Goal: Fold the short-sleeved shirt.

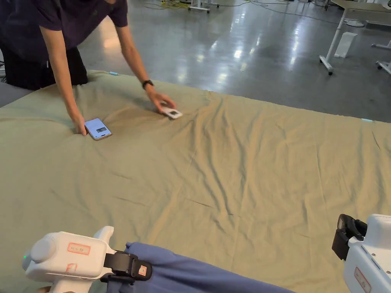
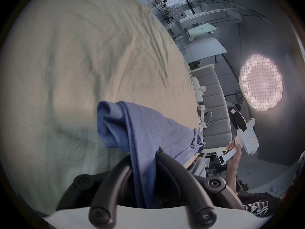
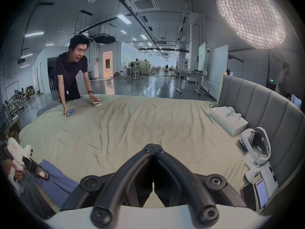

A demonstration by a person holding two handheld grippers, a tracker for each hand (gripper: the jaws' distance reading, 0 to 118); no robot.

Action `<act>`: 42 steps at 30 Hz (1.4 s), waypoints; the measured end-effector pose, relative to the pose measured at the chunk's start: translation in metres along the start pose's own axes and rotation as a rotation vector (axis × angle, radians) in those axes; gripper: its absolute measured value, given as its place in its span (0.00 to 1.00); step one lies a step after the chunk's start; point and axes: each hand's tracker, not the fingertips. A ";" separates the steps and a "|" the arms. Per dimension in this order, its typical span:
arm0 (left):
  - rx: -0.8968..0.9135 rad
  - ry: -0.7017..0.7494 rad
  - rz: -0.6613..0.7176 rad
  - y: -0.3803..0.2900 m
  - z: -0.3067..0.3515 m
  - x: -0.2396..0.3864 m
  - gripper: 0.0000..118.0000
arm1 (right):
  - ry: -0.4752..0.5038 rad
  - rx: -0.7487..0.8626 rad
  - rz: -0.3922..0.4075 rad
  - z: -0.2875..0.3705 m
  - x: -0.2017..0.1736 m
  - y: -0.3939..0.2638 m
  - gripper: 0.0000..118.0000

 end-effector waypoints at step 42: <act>-0.218 0.480 -0.140 -0.030 -0.149 0.136 0.06 | -0.033 0.029 -0.035 0.032 0.074 -0.015 0.00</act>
